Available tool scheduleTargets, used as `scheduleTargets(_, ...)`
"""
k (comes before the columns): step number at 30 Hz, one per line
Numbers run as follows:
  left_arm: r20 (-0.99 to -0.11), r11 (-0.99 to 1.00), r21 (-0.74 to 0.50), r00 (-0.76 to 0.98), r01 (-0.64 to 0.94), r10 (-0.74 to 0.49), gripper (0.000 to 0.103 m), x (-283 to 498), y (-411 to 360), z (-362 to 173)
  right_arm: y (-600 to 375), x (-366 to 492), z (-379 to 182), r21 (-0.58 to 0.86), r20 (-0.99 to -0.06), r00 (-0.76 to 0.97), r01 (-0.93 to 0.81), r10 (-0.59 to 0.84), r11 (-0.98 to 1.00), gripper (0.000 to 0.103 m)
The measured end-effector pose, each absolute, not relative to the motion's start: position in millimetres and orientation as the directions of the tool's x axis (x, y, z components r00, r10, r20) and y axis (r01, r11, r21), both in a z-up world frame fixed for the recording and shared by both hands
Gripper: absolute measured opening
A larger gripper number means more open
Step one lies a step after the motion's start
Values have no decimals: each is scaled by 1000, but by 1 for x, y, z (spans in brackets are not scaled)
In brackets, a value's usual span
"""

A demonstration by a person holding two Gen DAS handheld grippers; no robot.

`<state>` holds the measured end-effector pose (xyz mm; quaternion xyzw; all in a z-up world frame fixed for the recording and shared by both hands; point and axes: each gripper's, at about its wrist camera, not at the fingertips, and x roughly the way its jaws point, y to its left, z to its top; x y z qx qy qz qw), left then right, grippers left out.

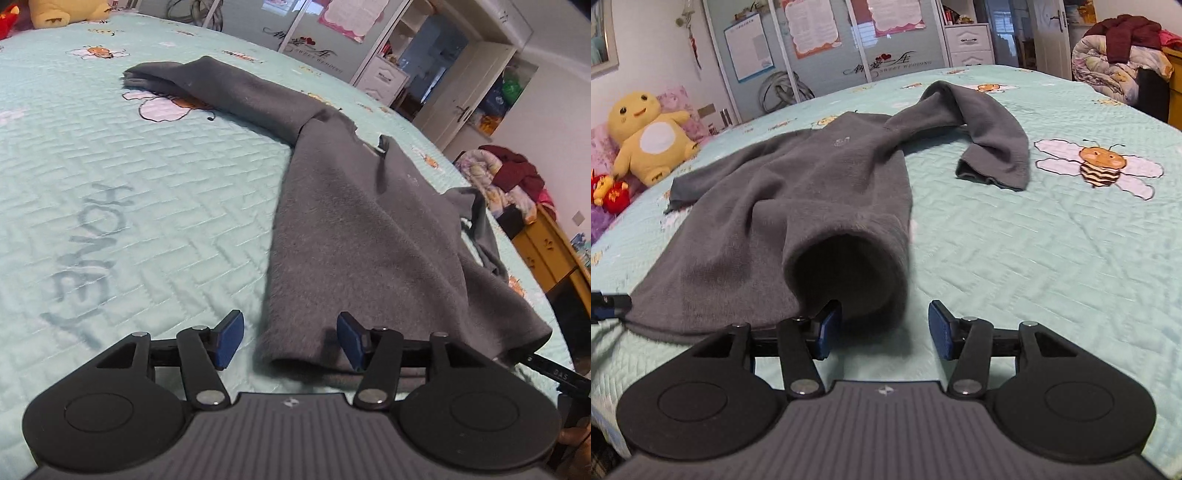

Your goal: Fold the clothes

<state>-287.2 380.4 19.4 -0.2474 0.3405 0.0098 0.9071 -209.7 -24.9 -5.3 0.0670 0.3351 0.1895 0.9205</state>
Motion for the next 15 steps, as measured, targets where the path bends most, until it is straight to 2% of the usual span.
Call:
scheduleTargets(1, -615, 875, -450, 771, -175, -162, 55, -285, 380, 18, -24, -207, -6, 261, -588, 705, -299, 397, 918, 53)
scheduleTargets(2, -615, 875, -455, 769, -167, -173, 44, -283, 378, 18, -23, -204, -6, 270, -586, 705, -294, 399, 917, 53)
scheduleTargets(3, -619, 874, -458, 764, -161, -183, 38, -281, 377, 17, -22, -202, -7, 280, -584, 705, -289, 401, 915, 52)
scheduleTargets(4, -624, 879, -451, 759, -156, -185, 28, -280, 375, 17, -21, -200, -7, 289, -583, 705, -284, 404, 914, 52)
scheduleTargets(5, -628, 883, -444, 756, -155, -183, 22, -279, 374, 17, -20, -198, -8, 294, -582, 706, -279, 403, 914, 48)
scheduleTargets(6, -631, 885, -439, 755, -155, -181, 20, -279, 373, 18, -19, -197, -8, 289, -587, 707, -274, 395, 918, 44)
scheduleTargets(7, -632, 885, -439, 753, -153, -183, 14, -278, 374, 18, -18, -196, -9, 284, -591, 707, -269, 389, 920, 31)
scheduleTargets(8, -632, 885, -439, 753, -153, -183, 11, -278, 375, 19, -18, -196, -8, 282, -594, 705, -267, 386, 922, 14)
scheduleTargets(10, -633, 888, -434, 753, -155, -178, 8, -280, 376, 25, -19, -197, -8, 290, -598, 702, -261, 387, 921, 3)
scheduleTargets(15, -604, 887, -436, 781, -154, -161, 6, -304, 385, 53, -22, -211, 7, 300, -614, 686, -255, 391, 919, 2)
